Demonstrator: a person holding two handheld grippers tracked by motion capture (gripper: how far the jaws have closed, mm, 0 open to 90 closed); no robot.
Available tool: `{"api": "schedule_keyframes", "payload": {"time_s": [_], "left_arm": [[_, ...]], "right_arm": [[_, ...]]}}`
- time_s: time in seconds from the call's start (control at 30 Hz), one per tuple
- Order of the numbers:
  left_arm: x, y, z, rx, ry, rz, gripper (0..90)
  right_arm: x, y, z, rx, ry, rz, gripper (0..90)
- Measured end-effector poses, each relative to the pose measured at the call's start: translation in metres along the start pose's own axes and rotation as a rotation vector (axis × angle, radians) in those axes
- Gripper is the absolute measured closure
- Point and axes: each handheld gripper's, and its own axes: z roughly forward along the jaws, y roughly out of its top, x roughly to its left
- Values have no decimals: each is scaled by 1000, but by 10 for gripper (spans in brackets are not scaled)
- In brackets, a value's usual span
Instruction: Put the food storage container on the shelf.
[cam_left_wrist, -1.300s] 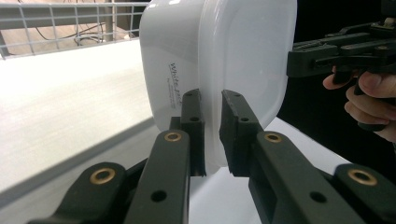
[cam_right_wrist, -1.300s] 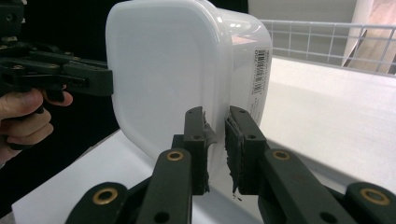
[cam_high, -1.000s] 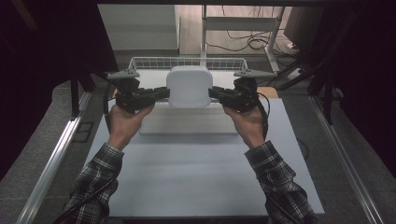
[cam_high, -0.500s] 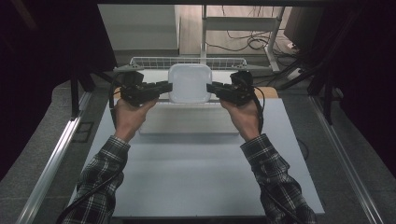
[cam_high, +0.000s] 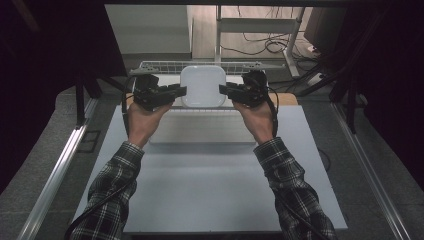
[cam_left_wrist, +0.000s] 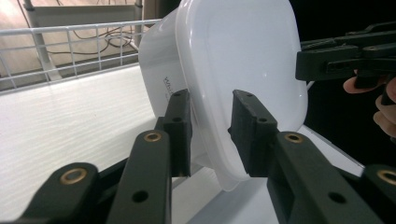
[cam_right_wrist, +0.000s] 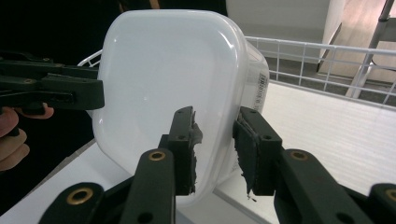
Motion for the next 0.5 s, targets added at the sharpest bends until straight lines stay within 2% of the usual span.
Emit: {"api": "schedule_keyframes", "payload": {"time_s": [0.3, 0.5], "left_arm": [[0, 2, 9, 7, 19, 13, 595], [4, 4, 13, 7, 12, -13, 567]], "right_arm": [[-2, 2, 8, 3, -20, -23, 586], [-4, 5, 13, 4, -36, -23, 550]]}}
